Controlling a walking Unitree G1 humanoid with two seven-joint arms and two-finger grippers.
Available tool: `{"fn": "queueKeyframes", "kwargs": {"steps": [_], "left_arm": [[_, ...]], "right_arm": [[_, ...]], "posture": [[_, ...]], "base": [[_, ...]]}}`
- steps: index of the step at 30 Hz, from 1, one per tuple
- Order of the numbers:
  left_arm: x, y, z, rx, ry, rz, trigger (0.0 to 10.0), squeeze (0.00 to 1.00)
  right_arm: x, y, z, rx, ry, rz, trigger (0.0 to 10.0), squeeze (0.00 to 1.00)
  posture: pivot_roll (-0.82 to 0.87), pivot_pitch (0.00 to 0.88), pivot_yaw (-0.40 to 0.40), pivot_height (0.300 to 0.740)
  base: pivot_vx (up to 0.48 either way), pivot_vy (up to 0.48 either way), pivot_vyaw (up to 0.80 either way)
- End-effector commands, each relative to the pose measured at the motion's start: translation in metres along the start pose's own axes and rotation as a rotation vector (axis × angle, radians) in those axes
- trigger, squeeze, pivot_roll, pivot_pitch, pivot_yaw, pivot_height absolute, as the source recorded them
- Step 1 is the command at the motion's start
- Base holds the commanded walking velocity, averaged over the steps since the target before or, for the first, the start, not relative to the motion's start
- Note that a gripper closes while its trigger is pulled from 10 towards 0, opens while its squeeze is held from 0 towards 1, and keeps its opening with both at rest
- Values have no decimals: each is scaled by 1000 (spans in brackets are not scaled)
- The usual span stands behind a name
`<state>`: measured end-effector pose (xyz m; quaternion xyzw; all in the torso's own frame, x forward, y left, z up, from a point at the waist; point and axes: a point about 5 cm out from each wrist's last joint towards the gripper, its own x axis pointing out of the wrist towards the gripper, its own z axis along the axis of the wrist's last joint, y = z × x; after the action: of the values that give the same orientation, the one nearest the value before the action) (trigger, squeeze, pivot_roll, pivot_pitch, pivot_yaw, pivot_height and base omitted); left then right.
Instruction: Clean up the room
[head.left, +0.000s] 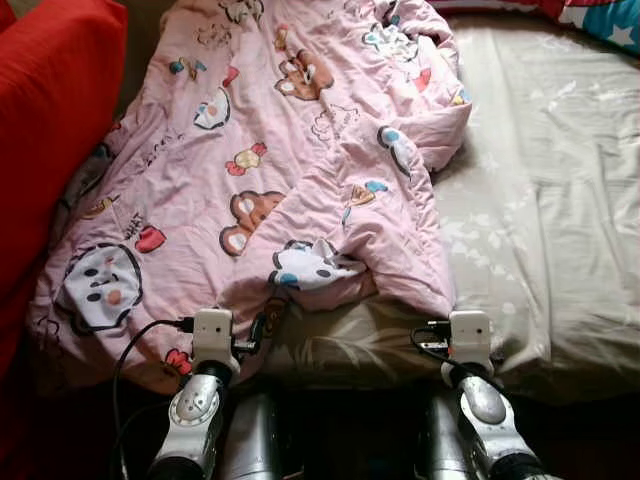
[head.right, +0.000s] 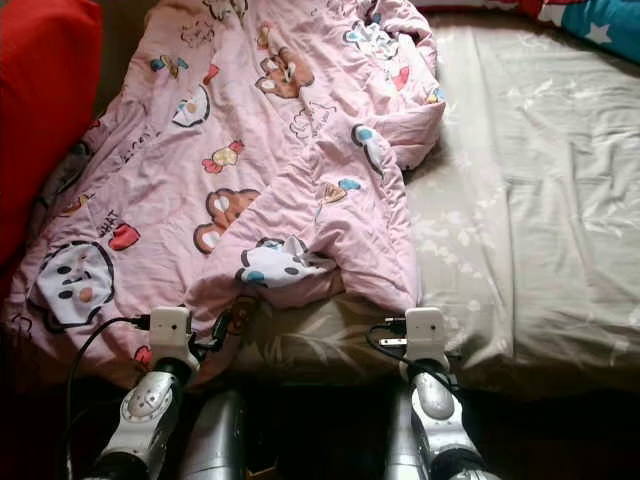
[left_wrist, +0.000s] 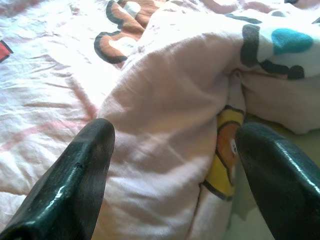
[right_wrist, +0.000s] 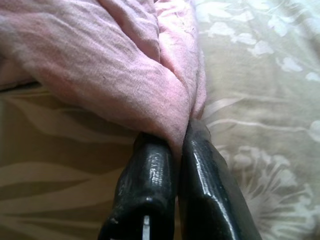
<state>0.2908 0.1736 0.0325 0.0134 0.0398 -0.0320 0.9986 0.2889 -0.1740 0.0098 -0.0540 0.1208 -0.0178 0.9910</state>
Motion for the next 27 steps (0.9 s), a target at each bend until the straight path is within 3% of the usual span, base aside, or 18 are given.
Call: {"fn": "queueKeyframes", "kwargs": {"steps": [1,6,12,27], "left_arm": [[-11,0,-14,3,52,-16,10000,0],[-14,-1,-19,1,75,-1,10000,0],[-7,-5,-12,-7,60,-10,10000,0],[-5,-5,-11,-9,63,-3,10000,0]], "right_arm": [[-5,5,-7,28,20,11,10000,0],[-3,8,-3,65,2,26,10000,0],[5,6,10,83,-37,13,10000,0],[5,6,10,100,-36,16,10000,0]], "posture": [[-65,169,118,583],[-70,172,115,583],[-69,185,112,603],[-60,205,112,693]], "base": [[0,0,0],[0,0,0],[0,0,0],[0,0,0]]}}
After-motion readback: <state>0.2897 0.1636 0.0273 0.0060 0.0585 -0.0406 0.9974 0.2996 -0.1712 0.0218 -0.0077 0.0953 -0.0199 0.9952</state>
